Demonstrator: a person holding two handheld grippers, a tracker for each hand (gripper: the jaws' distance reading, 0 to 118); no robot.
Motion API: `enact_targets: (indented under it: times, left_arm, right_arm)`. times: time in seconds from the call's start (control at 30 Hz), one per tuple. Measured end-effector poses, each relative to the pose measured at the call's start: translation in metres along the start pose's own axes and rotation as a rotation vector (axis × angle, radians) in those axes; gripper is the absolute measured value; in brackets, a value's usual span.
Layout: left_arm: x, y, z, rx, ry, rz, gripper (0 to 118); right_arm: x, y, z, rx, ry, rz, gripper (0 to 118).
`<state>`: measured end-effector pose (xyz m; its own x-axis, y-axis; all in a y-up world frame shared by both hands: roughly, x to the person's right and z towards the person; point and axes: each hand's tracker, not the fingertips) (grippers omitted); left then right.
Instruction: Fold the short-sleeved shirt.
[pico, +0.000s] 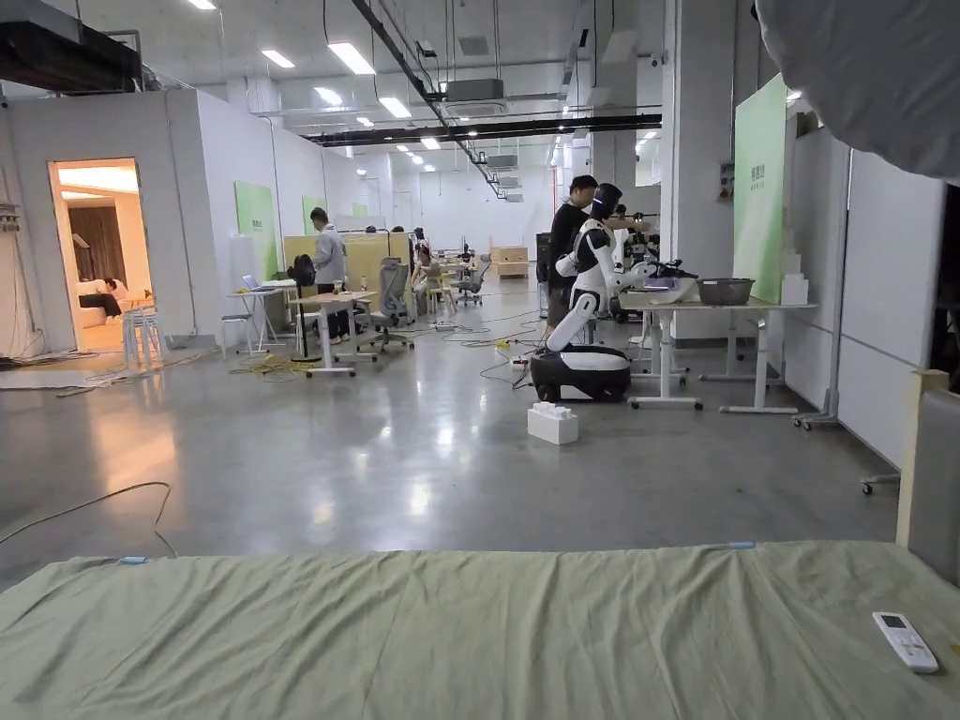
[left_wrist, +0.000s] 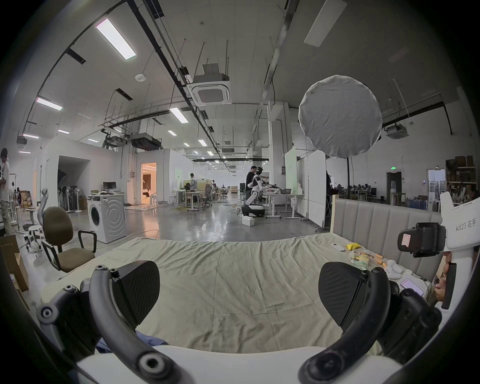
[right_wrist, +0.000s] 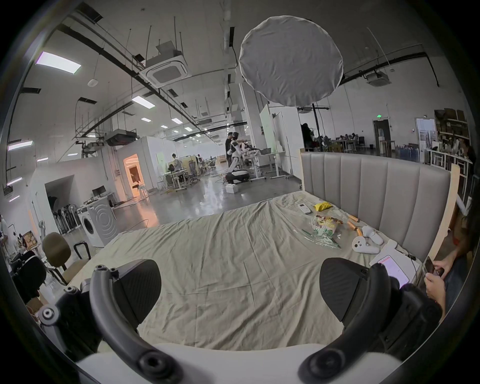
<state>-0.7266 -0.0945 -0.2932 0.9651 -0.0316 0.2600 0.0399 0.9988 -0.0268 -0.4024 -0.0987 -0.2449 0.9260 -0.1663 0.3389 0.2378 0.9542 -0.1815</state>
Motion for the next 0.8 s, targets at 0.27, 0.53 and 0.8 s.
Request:
enact_targets:
  times: [0.27, 0.53, 0.8]
  left_arm:
    - [0.002, 0.000, 0.000, -0.003, -0.013, 0.007, 118]
    - [0.002, -0.002, 0.001, -0.006, -0.018, 0.019, 118]
    - [0.003, -0.003, 0.000, -0.009, -0.028, 0.019, 118]
  right_arm:
    - [-0.002, -0.008, 0.002, 0.048, 0.141, 0.059, 118]
    - [0.008, -0.012, 0.002, 0.134, 0.286, 0.108, 118]
    - [0.006, -0.012, 0.006, 0.161, 0.290, 0.139, 118]
